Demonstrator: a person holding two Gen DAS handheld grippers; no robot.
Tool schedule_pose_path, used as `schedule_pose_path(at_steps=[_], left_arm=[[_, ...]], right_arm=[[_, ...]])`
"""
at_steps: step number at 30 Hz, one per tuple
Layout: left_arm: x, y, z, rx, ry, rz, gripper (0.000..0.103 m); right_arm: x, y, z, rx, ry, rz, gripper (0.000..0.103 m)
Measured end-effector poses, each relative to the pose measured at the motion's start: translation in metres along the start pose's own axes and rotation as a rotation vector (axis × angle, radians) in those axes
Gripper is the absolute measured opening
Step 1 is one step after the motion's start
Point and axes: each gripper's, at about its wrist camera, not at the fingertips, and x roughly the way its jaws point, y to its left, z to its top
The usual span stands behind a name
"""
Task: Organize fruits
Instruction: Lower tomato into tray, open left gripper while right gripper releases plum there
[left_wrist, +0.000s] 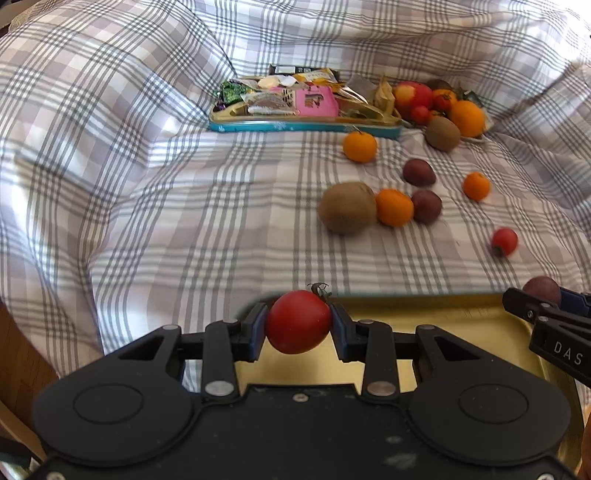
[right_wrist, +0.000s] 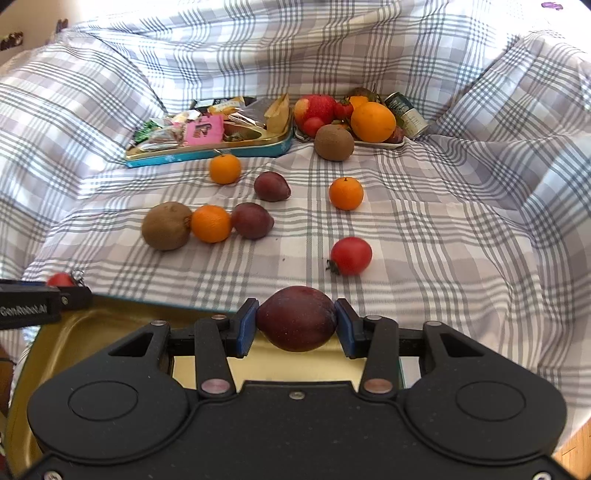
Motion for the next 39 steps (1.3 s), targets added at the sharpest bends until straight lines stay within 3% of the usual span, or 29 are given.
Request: schedule_pose_path(at_steps=[13, 26, 39], left_arm=[[-0.031, -0.012, -0.054, -0.031, 0.022, -0.011, 0.036], [-0.055, -0.01, -0.07, -0.041, 0.006, 0.062, 0.036], [-0.05, -0.011, -0.074, -0.028, 0.045, 0.073, 0.036]], right_arm=[[-0.041, -0.002, -0.038, 0.009, -0.024, 0.019, 0.052], [-0.071, -0.009, -0.056, 0.039, -0.031, 0.01, 0.052], [-0.062, 0.001, -0.064, -0.008, 0.051, -0.023, 0.052]])
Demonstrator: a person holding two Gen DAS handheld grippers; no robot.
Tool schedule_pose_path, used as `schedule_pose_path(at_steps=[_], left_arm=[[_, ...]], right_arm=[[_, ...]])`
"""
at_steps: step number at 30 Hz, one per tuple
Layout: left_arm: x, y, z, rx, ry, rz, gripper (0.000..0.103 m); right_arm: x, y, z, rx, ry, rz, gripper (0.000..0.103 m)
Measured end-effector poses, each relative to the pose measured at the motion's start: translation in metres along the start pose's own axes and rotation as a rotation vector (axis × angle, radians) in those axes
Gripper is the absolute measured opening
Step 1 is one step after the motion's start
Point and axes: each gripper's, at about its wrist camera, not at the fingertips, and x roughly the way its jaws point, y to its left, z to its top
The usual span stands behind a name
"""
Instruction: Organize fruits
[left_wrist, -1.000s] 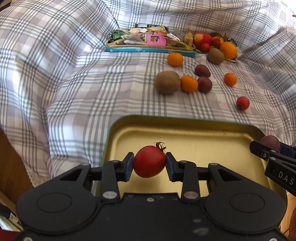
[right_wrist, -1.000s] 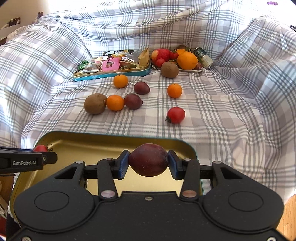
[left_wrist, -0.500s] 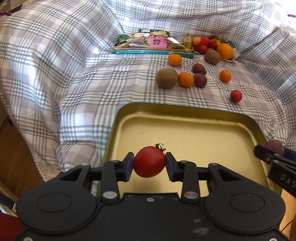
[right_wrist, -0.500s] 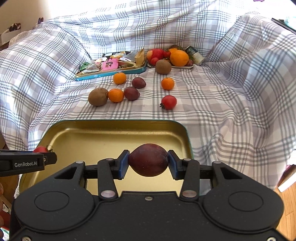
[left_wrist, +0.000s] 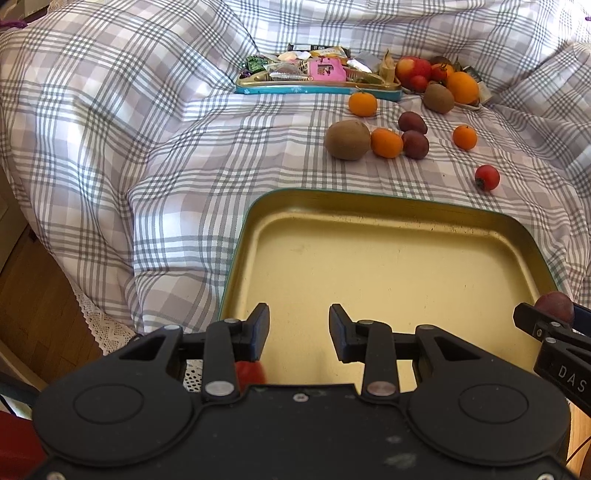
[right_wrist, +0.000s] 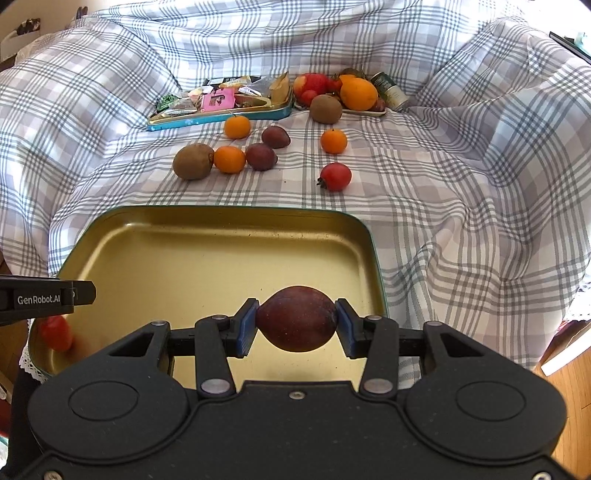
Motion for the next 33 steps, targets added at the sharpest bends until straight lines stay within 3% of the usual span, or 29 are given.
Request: schedule_pose_path(at_steps=[7, 19, 26, 33], left_arm=[[0.0018, 0.0022, 0.0003, -0.009, 0.013, 0.003, 0.037], [0.0034, 0.0032, 0.0008, -0.009, 0.025, 0.012, 0.05], [0.0032, 0.0021, 0.0013, -0.005, 0.024, 0.015, 0.054], [0.0023, 0.0033, 0.001, -0.007, 0.022, 0.017, 0.056]], right_arm=[[0.0049, -0.0002, -0.0001, 0.006, 0.036, 0.001, 0.052], [0.0061, 0.0015, 0.0004, -0.002, 0.049, 0.002, 0.053], [-0.003, 0.0045, 0.0016, -0.028, -0.009, -0.001, 0.052], [-0.001, 0.0085, 0.0025, -0.048, -0.003, -0.007, 0.052]])
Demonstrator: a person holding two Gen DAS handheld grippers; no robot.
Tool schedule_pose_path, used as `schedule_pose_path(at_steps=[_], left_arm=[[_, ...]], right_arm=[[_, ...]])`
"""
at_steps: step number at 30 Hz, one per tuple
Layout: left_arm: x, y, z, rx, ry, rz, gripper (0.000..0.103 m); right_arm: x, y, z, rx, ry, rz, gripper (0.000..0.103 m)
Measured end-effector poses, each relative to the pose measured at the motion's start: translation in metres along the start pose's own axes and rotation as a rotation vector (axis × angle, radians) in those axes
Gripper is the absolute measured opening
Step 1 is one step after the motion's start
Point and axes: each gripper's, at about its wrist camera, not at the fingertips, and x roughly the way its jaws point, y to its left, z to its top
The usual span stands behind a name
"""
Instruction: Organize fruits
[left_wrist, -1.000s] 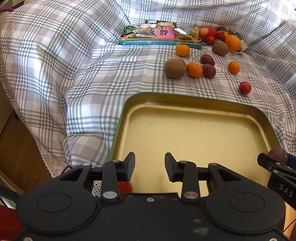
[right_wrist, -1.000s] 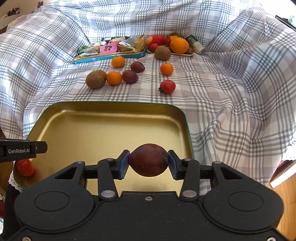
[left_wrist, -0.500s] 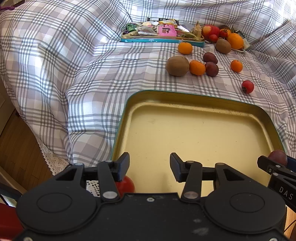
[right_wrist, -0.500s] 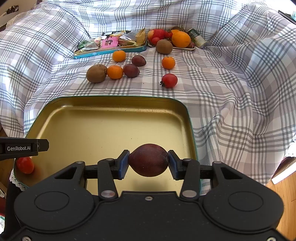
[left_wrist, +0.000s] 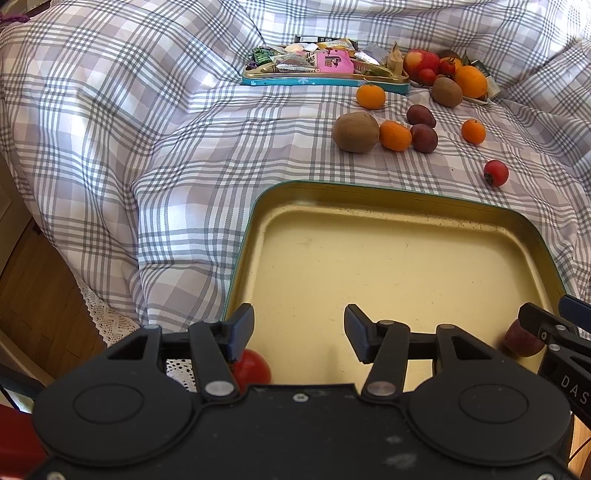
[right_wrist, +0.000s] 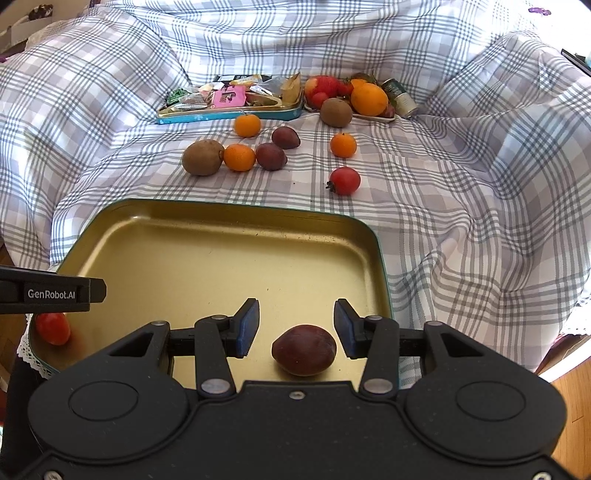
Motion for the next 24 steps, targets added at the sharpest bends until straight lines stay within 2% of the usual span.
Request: schedule_pose_path(at_steps=[24], left_arm=[[0.0008, 0.0006, -0.0018, 0.005, 0.006, 0.007, 0.059]], right_arm=[[0.0003, -0.0004, -0.0015, 0.004, 0.007, -0.004, 0.052]])
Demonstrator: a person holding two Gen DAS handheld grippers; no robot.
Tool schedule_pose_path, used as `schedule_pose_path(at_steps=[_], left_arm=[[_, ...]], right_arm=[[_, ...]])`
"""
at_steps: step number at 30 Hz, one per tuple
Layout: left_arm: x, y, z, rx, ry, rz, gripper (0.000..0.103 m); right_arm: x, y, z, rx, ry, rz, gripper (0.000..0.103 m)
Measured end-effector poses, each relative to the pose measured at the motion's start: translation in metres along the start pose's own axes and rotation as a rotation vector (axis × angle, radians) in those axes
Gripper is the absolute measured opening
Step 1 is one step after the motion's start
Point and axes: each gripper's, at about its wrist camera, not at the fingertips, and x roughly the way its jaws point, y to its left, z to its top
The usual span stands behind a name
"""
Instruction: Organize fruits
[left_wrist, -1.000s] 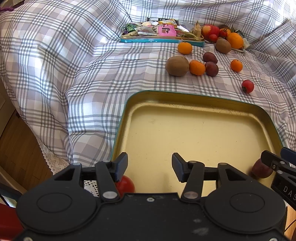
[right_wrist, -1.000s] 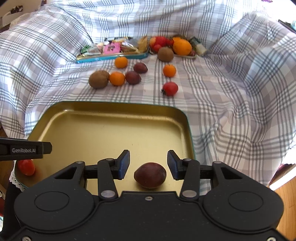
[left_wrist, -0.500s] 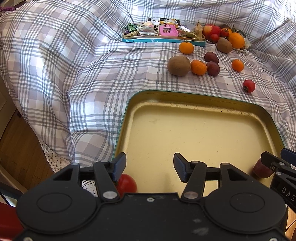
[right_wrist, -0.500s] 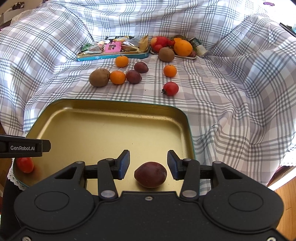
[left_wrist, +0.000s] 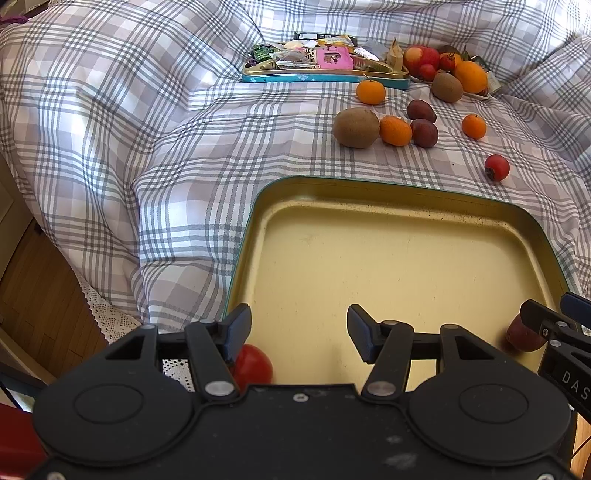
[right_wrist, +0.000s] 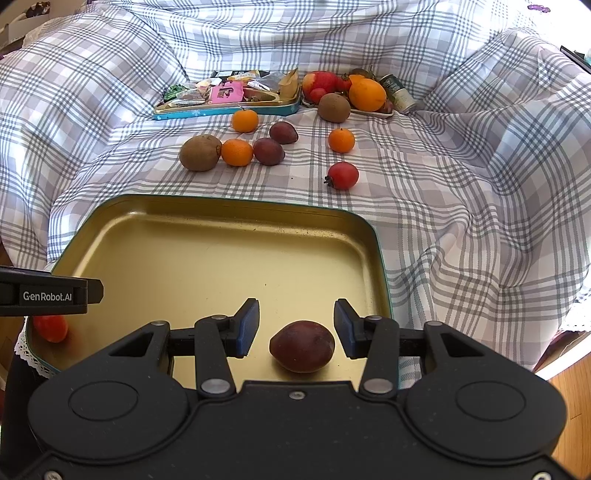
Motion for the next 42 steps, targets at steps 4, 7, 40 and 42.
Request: schedule_pose_path(at_steps=[4, 7, 40, 42], left_arm=[[0.0, 0.0, 0.0, 0.0, 0.001, 0.0, 0.059], [0.0, 0.0, -0.001, 0.0, 0.001, 0.0, 0.059], [-0.026, -0.003, -0.001, 0.019, -0.161, -0.014, 0.063], [-0.026, -0.002, 0.0, 0.012, -0.171, -0.024, 0.065]], right_arm=[[0.0, 0.0, 0.0, 0.001, 0.002, 0.0, 0.052], [0.0, 0.0, 0.0, 0.001, 0.002, -0.001, 0.052], [0.005, -0.002, -0.003, 0.004, 0.022, -0.001, 0.052], [0.006, -0.002, -0.002, 0.007, 0.023, -0.007, 0.052]])
